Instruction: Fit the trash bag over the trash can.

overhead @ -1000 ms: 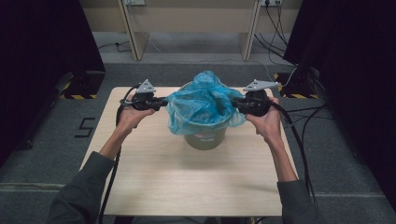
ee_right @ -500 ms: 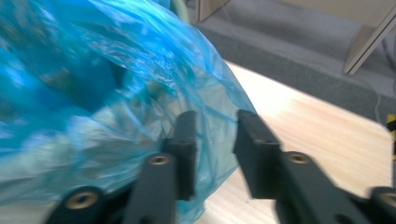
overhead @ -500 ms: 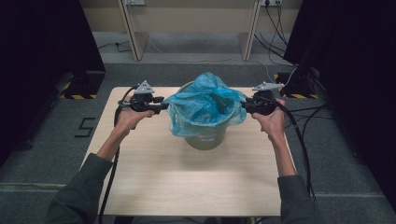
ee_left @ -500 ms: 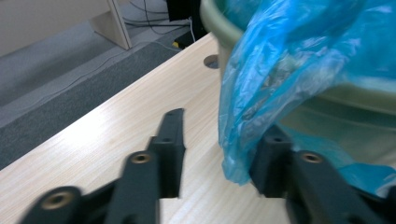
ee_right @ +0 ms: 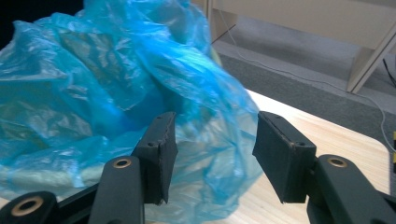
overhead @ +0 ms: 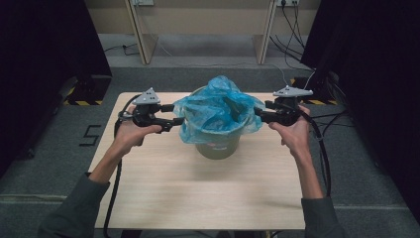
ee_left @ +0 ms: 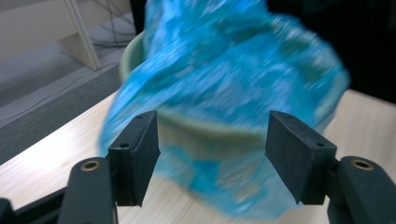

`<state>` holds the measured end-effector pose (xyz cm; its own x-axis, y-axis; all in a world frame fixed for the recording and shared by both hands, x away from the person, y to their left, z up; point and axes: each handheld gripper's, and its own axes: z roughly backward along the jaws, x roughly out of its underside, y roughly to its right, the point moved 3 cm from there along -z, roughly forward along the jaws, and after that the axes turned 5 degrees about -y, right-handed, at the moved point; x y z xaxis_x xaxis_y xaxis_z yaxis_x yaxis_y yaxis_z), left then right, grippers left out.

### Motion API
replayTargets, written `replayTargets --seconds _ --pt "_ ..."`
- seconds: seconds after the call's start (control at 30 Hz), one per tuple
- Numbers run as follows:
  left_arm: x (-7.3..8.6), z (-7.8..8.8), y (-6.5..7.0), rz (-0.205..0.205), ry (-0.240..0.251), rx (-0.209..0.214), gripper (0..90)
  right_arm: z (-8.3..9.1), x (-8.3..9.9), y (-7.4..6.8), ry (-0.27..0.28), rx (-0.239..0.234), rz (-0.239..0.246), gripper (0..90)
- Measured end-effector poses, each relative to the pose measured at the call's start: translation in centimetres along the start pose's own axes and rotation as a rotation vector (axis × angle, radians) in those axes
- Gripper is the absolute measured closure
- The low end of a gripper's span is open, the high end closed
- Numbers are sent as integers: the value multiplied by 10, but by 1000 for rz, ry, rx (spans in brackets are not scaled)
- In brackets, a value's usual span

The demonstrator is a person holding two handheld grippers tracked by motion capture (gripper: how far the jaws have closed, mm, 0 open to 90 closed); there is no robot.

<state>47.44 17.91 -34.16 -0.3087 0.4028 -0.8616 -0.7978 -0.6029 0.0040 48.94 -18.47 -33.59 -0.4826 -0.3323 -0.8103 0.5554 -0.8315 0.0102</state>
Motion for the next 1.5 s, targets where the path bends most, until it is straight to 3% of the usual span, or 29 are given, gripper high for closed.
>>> replayTargets --seconds 0.07,0.13,0.3,0.37,0.43,0.53,0.77,0.87,0.97,1.03,1.13,1.2,1.27,1.3,1.37,1.43,1.5 --pt "-5 -3 6 -22 18 -21 344 -2 0 -3 -5 -4 7 481" --pt "-11 -10 13 -16 19 6 343 -4 -1 -6 -5 -10 9 472" --pt "-18 -34 28 -43 -36 30 340 -10 0 -7 -9 -14 -7 438" --pt "-17 -39 29 -77 -55 25 464 -11 0 -9 -11 -17 -11 435" --pt "-15 -41 26 -90 -58 36 628 -13 1 -12 -24 -17 -5 431" --pt "-12 -35 20 -101 -42 29 796 -18 2 -12 -32 -13 -14 427" --pt "2 -23 1 -87 -45 1 888 -24 0 -5 -20 -16 -70 436" --pt "3 -22 0 -54 -21 16 863 -26 -2 -6 -17 -20 -75 438" --pt "-6 -21 5 -28 4 23 697 -28 -4 -7 -16 -13 -72 438" --pt "-13 -23 10 -20 15 22 532 -28 -7 -8 -16 -10 -64 440" --pt "-19 -28 15 5 25 30 417 -29 -8 -10 -11 -9 -64 440" --pt "-19 -35 20 -14 -4 40 401 -29 -8 -11 -13 -10 -59 440" --pt "-15 -43 23 -56 -58 54 475 -30 -8 -12 -16 -9 -56 439" --pt "-11 -46 24 -92 -73 46 576 -31 -8 -11 -16 -3 -52 437" --pt "-9 -44 23 -114 -73 30 804 -31 -7 -11 -20 14 -49 432" --pt "-8 -40 21 -127 -74 27 888 -32 -7 -10 -21 14 -50 432" --pt "-6 -34 17 -143 -82 17 896 -32 -8 -9 -21 16 -56 434"
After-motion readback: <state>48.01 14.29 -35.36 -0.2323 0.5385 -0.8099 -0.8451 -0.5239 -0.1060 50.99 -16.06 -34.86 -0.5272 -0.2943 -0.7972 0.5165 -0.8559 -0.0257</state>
